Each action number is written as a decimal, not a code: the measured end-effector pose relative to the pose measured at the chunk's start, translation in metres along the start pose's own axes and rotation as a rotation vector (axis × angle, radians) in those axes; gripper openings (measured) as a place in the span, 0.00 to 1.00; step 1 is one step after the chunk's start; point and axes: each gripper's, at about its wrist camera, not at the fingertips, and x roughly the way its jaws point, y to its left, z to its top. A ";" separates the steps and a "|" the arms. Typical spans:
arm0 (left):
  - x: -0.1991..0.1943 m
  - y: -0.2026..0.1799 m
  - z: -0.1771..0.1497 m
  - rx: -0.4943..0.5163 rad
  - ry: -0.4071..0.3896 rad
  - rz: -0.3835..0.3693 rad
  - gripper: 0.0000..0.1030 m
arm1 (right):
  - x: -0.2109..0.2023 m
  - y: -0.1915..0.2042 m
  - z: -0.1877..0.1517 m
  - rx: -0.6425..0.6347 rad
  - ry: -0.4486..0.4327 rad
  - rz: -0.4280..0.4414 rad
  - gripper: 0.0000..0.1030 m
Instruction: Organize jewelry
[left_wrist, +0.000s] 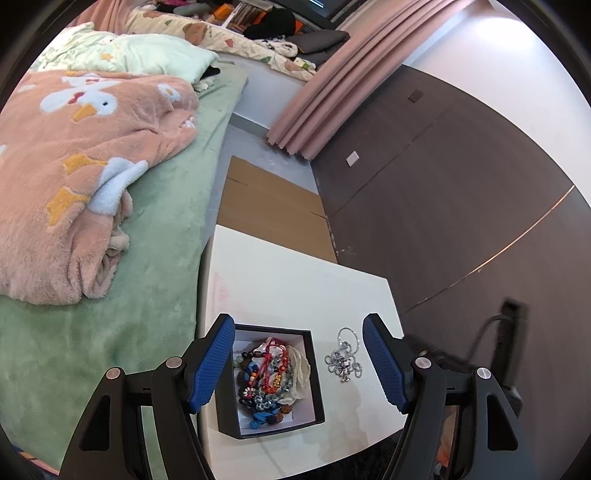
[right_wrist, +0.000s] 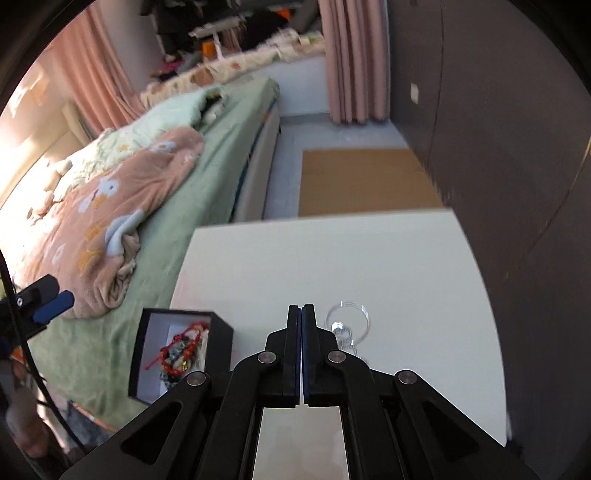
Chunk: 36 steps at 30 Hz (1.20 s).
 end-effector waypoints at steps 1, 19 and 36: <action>0.000 0.000 0.000 0.000 0.000 0.000 0.70 | 0.010 -0.002 -0.002 0.003 0.051 0.000 0.08; -0.002 0.001 0.001 -0.005 -0.005 0.000 0.70 | 0.091 0.003 -0.029 -0.049 0.163 -0.105 0.15; -0.004 0.000 0.002 -0.001 -0.002 -0.007 0.70 | -0.093 0.045 0.048 -0.095 -0.256 0.023 0.15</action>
